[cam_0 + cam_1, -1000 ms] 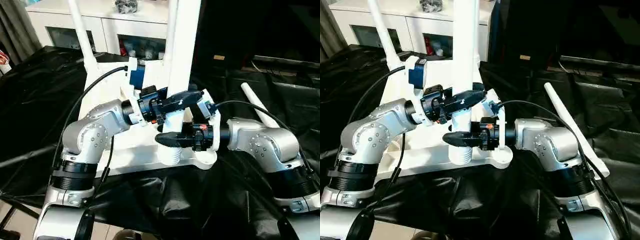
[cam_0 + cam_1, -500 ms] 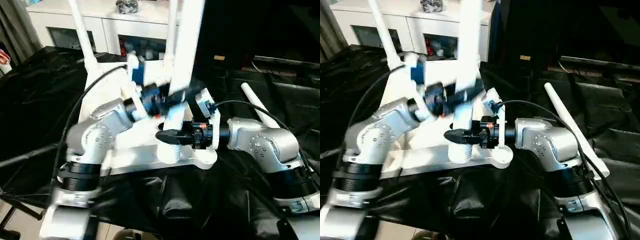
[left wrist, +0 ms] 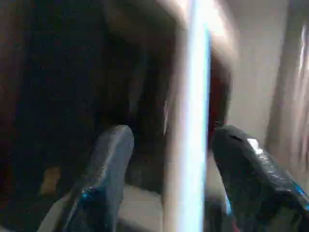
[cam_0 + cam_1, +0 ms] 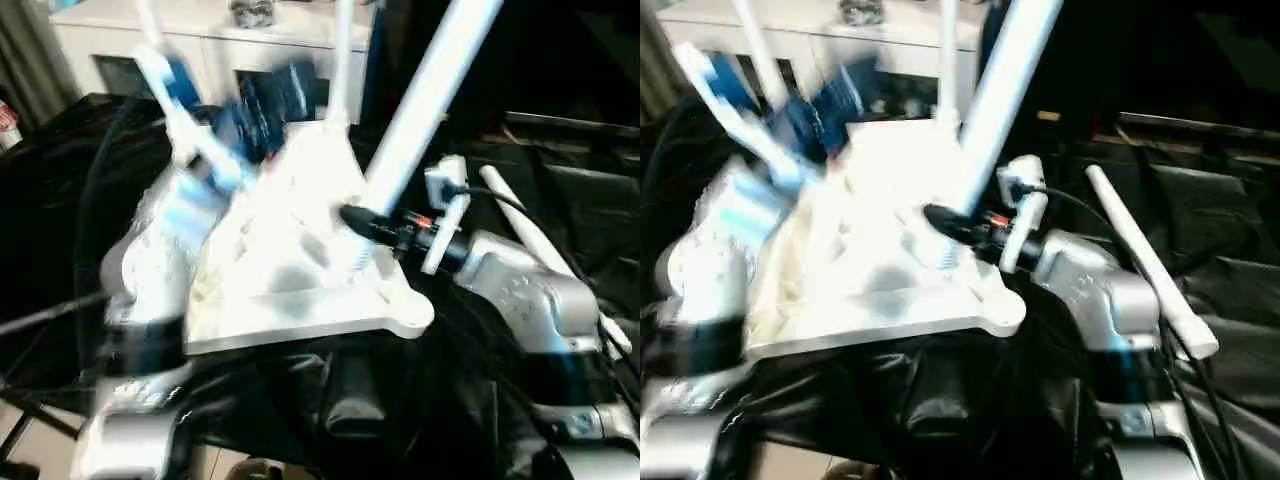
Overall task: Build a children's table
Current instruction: Pick table leg
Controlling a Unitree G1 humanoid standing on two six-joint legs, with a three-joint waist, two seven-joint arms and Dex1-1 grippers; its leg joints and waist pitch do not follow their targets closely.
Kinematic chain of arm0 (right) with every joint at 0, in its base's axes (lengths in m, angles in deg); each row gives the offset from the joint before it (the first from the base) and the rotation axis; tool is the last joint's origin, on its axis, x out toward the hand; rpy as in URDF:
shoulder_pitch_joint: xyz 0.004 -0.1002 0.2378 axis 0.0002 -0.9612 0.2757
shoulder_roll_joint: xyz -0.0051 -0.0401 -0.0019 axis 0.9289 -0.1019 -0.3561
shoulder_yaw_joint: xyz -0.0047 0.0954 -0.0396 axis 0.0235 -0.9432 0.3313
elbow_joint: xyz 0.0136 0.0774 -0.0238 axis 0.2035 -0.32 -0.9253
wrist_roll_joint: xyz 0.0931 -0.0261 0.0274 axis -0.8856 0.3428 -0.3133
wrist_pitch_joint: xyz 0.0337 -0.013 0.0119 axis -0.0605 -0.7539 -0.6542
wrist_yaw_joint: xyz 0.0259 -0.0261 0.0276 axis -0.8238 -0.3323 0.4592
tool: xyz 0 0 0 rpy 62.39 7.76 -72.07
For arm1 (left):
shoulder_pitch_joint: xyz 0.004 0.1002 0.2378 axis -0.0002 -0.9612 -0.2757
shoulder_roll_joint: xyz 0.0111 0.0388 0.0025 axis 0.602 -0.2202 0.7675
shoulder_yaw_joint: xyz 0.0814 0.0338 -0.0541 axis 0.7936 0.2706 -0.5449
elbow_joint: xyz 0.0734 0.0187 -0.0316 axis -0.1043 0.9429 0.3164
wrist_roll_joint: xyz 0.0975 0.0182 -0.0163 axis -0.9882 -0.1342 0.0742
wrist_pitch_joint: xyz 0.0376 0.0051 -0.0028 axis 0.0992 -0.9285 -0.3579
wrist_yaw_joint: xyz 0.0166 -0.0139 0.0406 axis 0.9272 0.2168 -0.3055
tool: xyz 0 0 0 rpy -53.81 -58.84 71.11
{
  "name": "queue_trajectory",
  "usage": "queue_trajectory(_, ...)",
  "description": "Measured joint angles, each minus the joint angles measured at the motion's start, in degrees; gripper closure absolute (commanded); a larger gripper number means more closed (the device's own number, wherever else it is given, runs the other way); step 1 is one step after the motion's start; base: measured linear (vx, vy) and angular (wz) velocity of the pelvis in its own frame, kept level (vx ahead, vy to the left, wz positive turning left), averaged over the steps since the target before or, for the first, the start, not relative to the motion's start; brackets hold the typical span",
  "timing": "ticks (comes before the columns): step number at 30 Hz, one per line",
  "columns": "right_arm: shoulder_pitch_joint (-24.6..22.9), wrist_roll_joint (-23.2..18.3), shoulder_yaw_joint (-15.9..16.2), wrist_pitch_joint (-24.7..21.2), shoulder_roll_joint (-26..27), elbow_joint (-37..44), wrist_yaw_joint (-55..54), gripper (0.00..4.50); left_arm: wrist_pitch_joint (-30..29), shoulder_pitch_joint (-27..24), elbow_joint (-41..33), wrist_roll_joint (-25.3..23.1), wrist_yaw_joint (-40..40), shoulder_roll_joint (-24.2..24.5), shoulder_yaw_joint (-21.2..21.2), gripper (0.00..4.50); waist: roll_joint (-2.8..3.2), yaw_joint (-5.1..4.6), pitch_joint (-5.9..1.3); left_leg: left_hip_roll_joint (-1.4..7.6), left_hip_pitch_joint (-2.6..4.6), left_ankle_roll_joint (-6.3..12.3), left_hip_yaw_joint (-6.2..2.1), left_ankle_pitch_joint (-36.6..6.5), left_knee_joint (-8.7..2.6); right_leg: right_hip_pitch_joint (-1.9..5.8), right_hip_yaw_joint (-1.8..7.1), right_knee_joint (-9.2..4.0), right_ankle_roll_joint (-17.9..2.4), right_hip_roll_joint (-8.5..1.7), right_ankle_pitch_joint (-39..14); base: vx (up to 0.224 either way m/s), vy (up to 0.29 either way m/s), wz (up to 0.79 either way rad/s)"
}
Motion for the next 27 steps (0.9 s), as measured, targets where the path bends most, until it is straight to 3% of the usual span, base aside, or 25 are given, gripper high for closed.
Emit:
queue_trajectory(2, -2.78, 3.57, 0.5, 0.64, -1.06, 1.41, -2.88, 2.59, 0.45, -5.45, -0.05, -4.49, 3.18, 3.48, 5.53, 1.46, -0.02, -0.03, 0.01, -0.01, -0.06, 0.0, 0.02, 0.0, -0.02, -0.05, 0.02, 0.0, 0.03, 0.0, -0.02, 0.0, 0.0, 0.0)
queue_trajectory(4, -4.53, 5.39, 0.49, 0.64, -1.34, 2.63, -5.26, 2.59, 0.33, -7.71, 0.1, -6.82, 4.25, 4.71, 9.6, 1.46, 0.0, -0.11, 0.02, -0.01, -0.09, -0.01, 0.03, 0.0, -0.02, -0.1, 0.02, 0.03, 0.01, 0.0, -0.01, 0.0, 0.0, 0.0)
queue_trajectory(9, -9.36, 6.44, 0.59, 0.43, -1.45, 7.27, -9.22, 2.59, 1.61, -7.61, 5.44, -15.16, 4.15, 5.79, 19.06, 1.46, 0.2, -0.6, -0.08, -0.03, 0.37, -0.03, 0.07, 0.0, -0.19, 0.17, 0.09, 0.06, 0.02, 0.0, -0.01, 0.0, 0.0, 0.0)
queue_trajectory(12, -10.68, 7.82, 1.06, 0.48, -0.71, 7.82, -10.98, 2.59, 2.53, -7.67, 9.91, -19.29, 3.59, 4.67, 23.04, 1.46, 0.22, -1.6, -0.08, -0.04, 0.45, -0.04, 0.05, 0.01, -0.29, 0.2, 0.06, 0.02, 0.03, 0.0, -0.02, 0.0, 0.0, 0.0)
queue_trajectory(17, -11.39, 8.33, 0.28, 0.59, 1.46, 9.63, -14.47, 2.59, 3.53, -7.75, 12.64, -23.36, 3.04, 4.7, 26.35, 1.87, 0.25, -3.07, -0.09, -0.04, 0.49, -0.05, 0.04, 0.01, -0.31, 0.15, 0.05, 0.02, 0.02, 0.0, -0.01, 0.0, 0.0, 0.0)
queue_trajectory(27, -11.39, 8.53, 0.72, 0.54, 1.22, 11.23, -14.71, 2.59, 7.04, -7.09, 16.14, -26.29, 3.15, 5.62, 26.37, 2.76, 0.25, -3.16, -0.1, -0.04, 0.49, -0.05, 0.05, 0.01, -0.31, 0.18, 0.06, 0.02, -0.01, 0.0, 0.0, 0.0, 0.0, 0.0)
